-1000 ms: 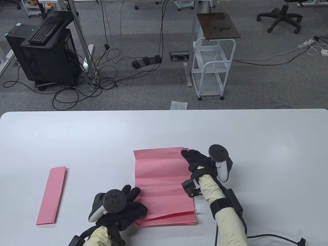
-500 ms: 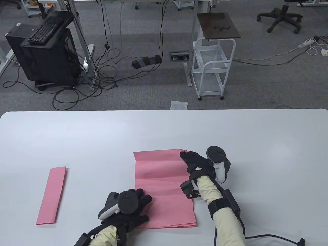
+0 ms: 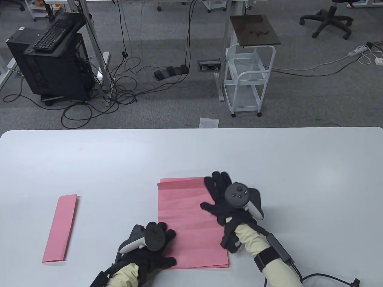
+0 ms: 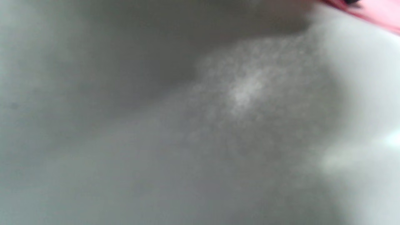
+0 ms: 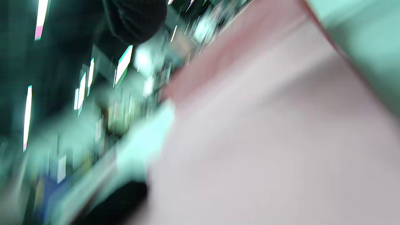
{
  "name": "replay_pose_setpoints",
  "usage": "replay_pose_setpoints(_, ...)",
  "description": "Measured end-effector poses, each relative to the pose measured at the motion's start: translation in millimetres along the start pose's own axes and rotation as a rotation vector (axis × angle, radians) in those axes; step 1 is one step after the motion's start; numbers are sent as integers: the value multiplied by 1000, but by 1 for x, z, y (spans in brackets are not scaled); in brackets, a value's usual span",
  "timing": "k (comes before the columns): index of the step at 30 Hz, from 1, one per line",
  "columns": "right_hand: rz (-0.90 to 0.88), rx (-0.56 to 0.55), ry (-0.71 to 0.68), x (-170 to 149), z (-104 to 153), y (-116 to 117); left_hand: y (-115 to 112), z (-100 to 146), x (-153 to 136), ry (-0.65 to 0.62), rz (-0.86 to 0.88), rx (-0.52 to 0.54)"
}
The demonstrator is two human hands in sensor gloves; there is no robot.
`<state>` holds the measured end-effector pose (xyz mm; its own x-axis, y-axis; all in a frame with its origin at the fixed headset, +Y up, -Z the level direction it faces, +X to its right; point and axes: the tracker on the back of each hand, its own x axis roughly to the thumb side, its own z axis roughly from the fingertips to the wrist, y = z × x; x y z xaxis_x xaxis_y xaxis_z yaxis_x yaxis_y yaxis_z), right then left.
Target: Unfold complexly folded papers and stack
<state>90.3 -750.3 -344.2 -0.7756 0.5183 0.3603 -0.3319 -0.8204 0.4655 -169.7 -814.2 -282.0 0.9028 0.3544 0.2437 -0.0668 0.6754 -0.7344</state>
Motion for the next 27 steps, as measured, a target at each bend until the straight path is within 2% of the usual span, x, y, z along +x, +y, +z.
replay_pose_setpoints(2, 163, 235, -25, 14, 8, 31, 0, 0, 0, 6, -8, -2)
replay_pose_setpoints(3, 196, 292, -37, 18, 10, 42, -1, 0, 1, 11, -15, 0)
replay_pose_setpoints(5, 217, 328, -49, 24, 9, 63, -1, 0, 1, 18, -28, 3)
replay_pose_setpoints(8, 257, 401, 4, 13, 5, 70, -2, 0, 0, 35, -37, 5)
replay_pose_setpoints(10, 158, 381, 50, 0, 10, 67, -2, 1, 0, 38, -31, 5)
replay_pose_setpoints(16, 134, 362, 157, -38, 39, 50, -2, 1, 0, 39, -22, 3)
replay_pose_setpoints(19, 99, 336, 180, -47, 47, 49, -2, 1, 0, 38, -21, 1)
replay_pose_setpoints(23, 157, 319, 162, -31, 46, 46, -2, 1, 1, 32, -26, -8)
replay_pose_setpoints(25, 257, 262, 74, -14, 44, 44, -2, 1, 1, 32, -30, -8)
replay_pose_setpoints(27, 223, 209, 16, 3, 35, 49, -2, 1, 1, 32, -31, -9)
